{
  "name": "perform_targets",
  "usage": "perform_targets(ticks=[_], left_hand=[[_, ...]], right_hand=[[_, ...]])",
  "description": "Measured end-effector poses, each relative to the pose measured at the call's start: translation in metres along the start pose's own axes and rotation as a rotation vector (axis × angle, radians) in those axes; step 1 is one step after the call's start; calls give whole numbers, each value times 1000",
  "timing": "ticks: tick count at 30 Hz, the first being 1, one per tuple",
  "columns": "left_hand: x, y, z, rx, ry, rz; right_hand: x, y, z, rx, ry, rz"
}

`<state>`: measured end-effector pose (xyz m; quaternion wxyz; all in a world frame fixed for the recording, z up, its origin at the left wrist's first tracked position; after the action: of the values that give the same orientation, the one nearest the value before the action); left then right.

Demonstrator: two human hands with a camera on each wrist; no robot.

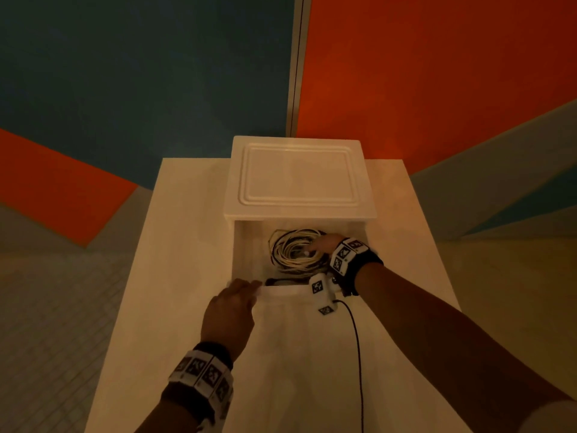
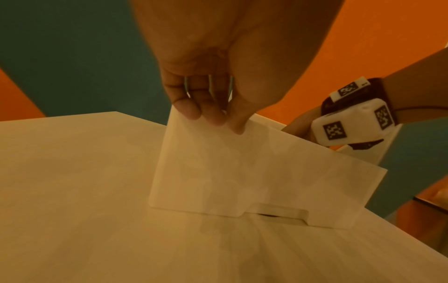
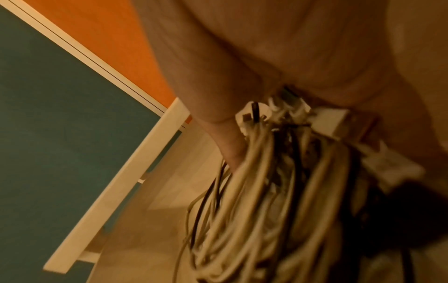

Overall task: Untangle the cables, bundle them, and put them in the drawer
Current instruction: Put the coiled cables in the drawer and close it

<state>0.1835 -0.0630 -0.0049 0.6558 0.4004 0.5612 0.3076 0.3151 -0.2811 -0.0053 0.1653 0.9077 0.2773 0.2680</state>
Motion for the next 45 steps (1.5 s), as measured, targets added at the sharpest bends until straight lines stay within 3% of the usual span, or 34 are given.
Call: perform_targets(ticks=[10,15,17,19,21,23,26,32,36,41,45], left_hand=[[2,5,5,-51,-21,123],[8,7,7,-63,-11,155],[9,6,7,-54,6,123],[11,6,7,-57,20,79],[11,8,6,-85,37,18],[11,11,7,-122,67,-64],[12,13,6,-163,63,-142],[11,13,-11,-128,-57,-139],[7,6,-31,-17,-101,-154],[26,-19,-64,206,-24,-109],[41,-30,-84,274,22,-99]], right_hand=[[-2,20,-34,46,82,-40],[-33,29,-67,-175,190,433],[-51,4,-92,-20,186,532],[-75,-33,-107,203,38,633],[-96,-62,-103,320,-105,803],[-103,-77,-89,294,-152,1099],[-93,-82,-77,187,-100,1381],[-77,-89,-62,101,-181,1378],[-64,-87,-54,78,-193,1418],[-40,-78,-45,126,-197,1374],[-24,-61,-37,123,-166,1347]])
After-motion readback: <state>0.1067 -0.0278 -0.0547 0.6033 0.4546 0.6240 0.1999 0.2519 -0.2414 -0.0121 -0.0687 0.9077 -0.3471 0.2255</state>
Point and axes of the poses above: each hand's wrist, its own z-axis towards the middle knuckle, its own y-axis out of the back of the hand, x = y × z, the point moved 4 cm from there along z, towards the middle knuckle, and after that the axes turned 6 degrees about -y, right-handed, at the moved point
